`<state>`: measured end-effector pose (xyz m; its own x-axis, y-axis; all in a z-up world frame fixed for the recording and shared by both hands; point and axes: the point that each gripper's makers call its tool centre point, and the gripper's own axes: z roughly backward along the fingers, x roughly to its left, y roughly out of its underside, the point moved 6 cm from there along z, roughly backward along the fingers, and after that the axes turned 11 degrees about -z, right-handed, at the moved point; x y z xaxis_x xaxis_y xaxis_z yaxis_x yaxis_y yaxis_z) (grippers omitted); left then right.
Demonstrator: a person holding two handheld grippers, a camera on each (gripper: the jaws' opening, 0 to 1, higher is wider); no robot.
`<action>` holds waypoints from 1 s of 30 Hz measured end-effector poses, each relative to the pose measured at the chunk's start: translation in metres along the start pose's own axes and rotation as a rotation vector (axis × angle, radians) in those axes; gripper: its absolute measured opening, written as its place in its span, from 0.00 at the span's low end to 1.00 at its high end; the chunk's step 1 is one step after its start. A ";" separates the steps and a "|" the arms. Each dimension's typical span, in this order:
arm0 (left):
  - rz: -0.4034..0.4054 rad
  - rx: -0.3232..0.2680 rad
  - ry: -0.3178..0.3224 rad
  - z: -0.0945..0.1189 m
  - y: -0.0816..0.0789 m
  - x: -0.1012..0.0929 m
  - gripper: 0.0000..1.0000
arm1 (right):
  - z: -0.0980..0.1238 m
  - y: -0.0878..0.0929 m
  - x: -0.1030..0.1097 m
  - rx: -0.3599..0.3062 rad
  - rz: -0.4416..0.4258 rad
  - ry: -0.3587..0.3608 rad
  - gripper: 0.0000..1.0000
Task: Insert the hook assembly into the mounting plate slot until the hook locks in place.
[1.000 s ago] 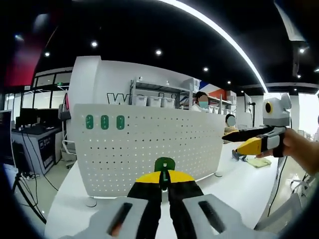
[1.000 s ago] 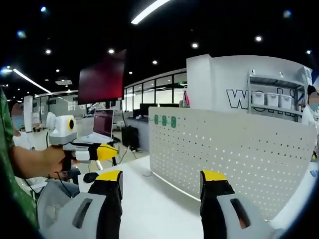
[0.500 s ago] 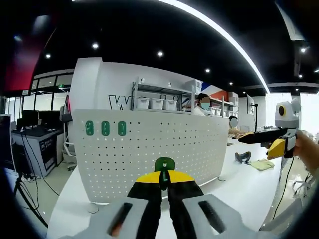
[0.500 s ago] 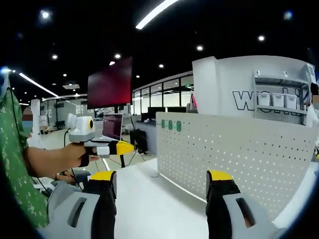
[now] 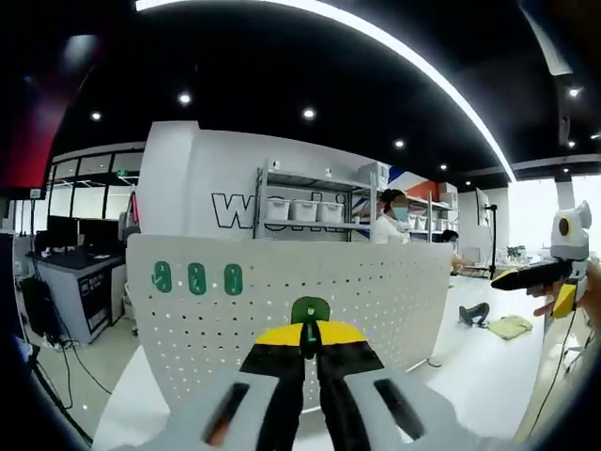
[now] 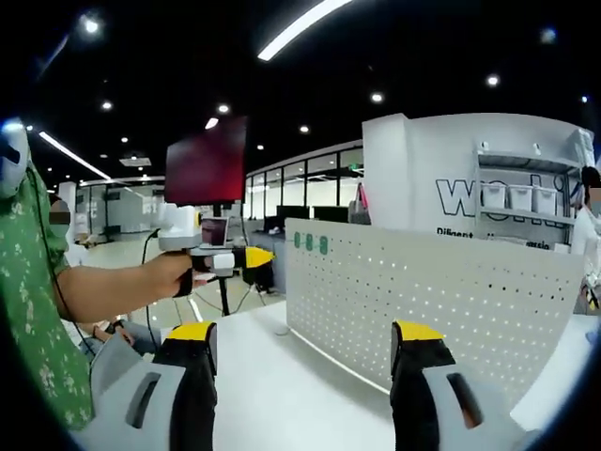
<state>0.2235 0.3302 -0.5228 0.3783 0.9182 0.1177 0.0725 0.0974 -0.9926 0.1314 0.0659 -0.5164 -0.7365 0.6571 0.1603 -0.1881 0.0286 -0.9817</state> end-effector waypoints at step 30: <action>0.087 0.006 -0.140 -0.096 -0.002 0.020 0.03 | 0.001 -0.019 -0.033 -0.017 0.007 0.000 0.79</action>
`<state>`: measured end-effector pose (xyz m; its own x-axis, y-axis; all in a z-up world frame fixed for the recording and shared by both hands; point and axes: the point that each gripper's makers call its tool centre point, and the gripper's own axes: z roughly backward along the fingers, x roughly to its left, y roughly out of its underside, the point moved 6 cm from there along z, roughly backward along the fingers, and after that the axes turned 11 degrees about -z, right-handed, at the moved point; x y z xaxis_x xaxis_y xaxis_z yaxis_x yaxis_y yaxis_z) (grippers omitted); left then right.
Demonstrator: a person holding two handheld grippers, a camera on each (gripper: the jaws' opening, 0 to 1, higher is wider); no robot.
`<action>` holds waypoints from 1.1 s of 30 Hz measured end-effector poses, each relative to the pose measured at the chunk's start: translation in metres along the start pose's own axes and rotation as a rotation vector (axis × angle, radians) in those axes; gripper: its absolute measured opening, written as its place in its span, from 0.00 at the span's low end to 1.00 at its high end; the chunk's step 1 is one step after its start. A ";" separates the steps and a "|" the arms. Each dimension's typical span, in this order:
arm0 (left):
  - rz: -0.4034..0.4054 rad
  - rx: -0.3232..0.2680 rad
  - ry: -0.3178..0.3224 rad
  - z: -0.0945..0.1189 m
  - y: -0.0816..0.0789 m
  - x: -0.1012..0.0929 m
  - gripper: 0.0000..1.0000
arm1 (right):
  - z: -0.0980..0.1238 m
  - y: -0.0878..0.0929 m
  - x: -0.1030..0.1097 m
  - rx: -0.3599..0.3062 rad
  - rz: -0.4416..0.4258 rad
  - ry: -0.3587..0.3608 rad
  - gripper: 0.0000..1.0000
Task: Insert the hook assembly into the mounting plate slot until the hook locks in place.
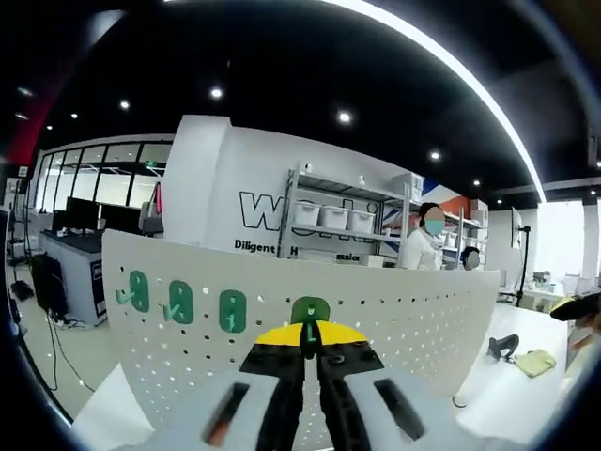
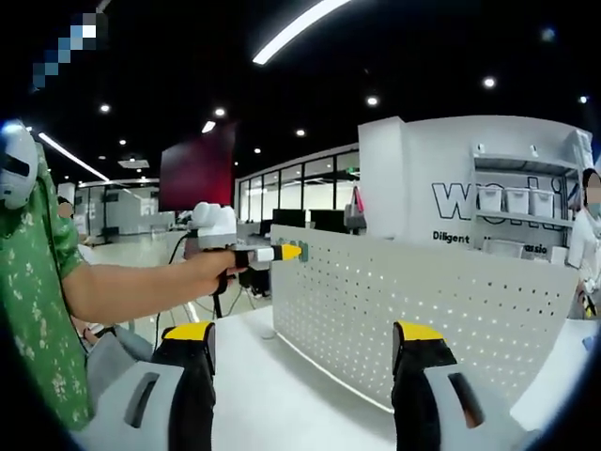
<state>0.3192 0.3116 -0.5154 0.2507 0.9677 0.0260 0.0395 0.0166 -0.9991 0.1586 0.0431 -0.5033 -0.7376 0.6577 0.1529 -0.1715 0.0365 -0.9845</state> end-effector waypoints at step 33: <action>0.002 0.019 -0.066 -0.033 0.010 0.009 0.03 | -0.003 -0.010 -0.014 -0.008 0.010 0.010 0.80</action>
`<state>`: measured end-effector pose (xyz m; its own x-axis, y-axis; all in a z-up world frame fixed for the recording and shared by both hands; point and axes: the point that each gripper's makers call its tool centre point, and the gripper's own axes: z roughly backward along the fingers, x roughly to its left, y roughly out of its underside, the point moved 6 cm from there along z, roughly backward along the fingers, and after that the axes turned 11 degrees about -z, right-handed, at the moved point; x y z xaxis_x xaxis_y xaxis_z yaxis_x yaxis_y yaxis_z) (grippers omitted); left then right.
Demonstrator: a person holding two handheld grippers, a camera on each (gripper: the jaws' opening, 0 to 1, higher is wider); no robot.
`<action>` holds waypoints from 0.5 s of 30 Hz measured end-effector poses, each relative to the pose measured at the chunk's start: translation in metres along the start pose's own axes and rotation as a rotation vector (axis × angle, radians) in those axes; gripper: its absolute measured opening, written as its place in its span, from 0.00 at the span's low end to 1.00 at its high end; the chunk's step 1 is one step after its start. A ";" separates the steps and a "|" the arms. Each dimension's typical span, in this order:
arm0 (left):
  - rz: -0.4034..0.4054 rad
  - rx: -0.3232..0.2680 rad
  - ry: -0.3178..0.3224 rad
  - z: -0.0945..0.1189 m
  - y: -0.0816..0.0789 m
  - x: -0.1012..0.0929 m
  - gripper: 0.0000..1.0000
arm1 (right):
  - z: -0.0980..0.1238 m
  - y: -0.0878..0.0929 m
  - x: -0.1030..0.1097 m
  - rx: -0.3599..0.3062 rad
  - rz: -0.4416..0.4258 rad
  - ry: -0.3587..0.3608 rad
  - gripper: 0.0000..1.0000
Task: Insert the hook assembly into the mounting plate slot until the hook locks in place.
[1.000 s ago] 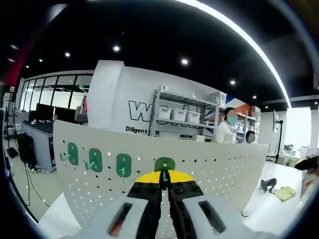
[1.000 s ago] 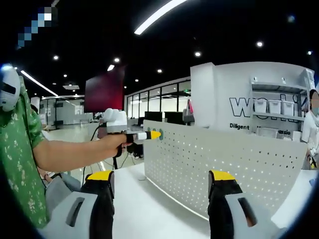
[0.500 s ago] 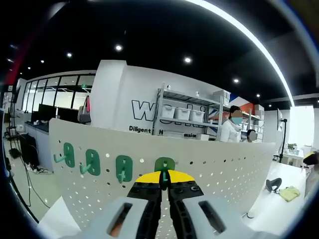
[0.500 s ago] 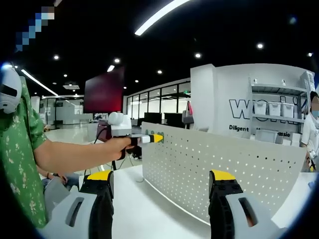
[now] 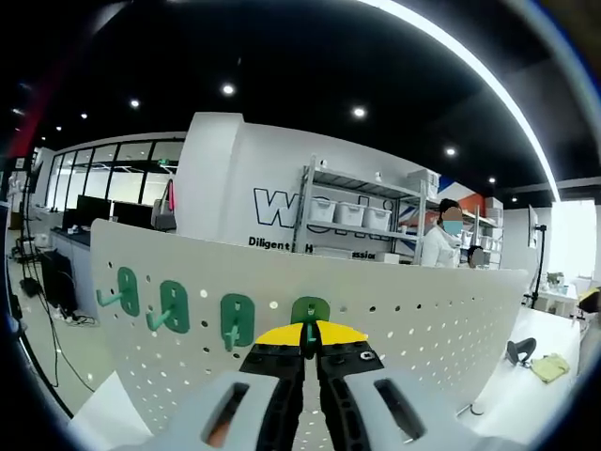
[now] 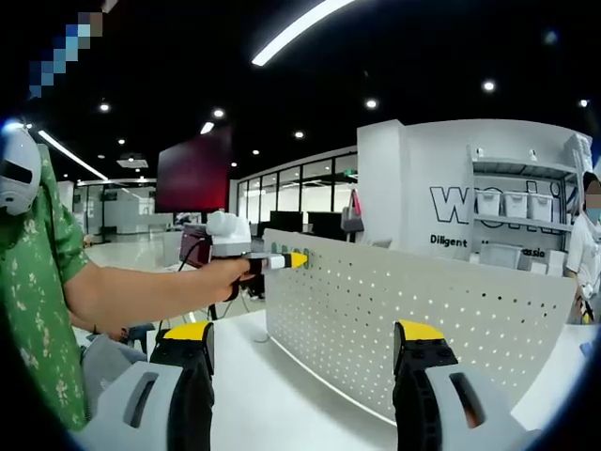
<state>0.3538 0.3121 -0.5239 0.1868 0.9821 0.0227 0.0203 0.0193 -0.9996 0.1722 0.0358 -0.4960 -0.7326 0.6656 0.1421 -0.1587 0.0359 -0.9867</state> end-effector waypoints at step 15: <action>0.013 -0.004 -0.004 -0.005 -0.001 -0.002 0.03 | 0.000 0.001 -0.002 0.002 0.001 0.002 0.80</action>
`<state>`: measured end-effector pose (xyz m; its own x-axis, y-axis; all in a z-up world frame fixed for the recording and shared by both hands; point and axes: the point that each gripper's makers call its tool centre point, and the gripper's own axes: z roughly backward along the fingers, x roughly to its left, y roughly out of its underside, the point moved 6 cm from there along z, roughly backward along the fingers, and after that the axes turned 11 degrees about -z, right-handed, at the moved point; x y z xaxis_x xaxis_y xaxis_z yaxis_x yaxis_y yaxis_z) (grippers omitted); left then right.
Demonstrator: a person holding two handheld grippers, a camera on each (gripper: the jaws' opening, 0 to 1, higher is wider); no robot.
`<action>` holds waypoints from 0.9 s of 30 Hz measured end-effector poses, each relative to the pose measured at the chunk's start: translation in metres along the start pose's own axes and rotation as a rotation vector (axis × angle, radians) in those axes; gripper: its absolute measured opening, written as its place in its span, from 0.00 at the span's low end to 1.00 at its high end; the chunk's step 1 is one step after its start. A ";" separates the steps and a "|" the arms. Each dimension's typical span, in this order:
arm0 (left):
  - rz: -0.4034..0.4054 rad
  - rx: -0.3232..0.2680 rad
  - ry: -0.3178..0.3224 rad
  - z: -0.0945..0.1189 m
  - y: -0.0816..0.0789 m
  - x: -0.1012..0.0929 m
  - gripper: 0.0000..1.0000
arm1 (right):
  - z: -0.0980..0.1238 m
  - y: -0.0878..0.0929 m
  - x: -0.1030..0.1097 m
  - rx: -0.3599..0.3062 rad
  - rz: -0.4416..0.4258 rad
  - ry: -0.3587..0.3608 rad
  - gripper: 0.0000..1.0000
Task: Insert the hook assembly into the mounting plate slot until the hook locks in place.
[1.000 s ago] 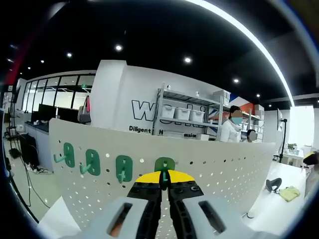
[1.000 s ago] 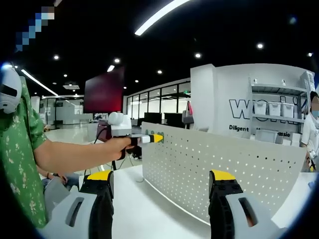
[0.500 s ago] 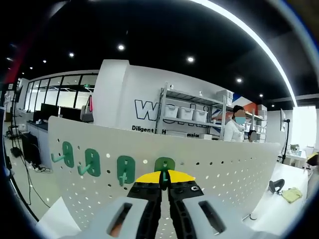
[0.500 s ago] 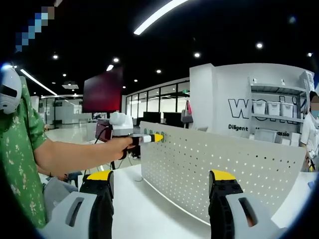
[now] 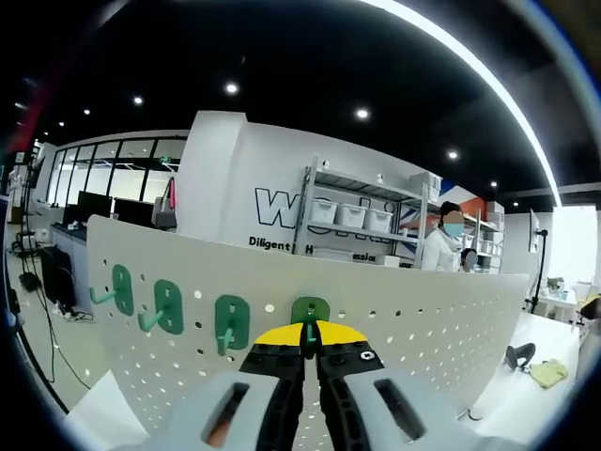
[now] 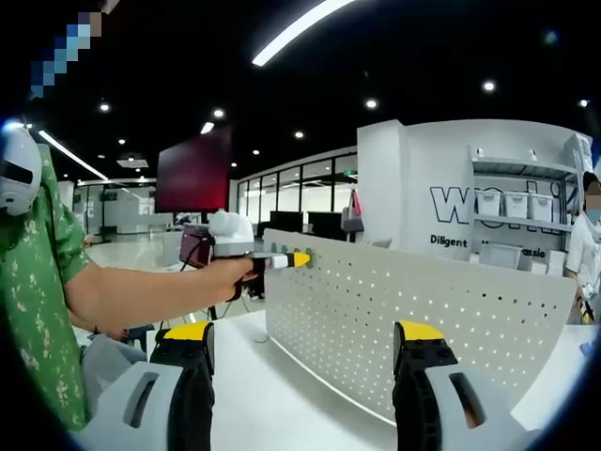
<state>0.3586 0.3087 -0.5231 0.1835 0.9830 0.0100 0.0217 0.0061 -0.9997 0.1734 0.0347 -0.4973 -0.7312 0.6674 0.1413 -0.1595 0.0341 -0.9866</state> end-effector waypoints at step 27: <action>-0.033 -0.015 0.003 -0.002 0.002 0.000 0.03 | -0.001 -0.001 0.000 0.001 0.001 0.000 0.79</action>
<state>0.3610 0.3085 -0.5246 0.1854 0.9817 0.0430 0.0429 0.0357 -0.9984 0.1741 0.0352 -0.4965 -0.7313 0.6675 0.1403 -0.1597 0.0324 -0.9866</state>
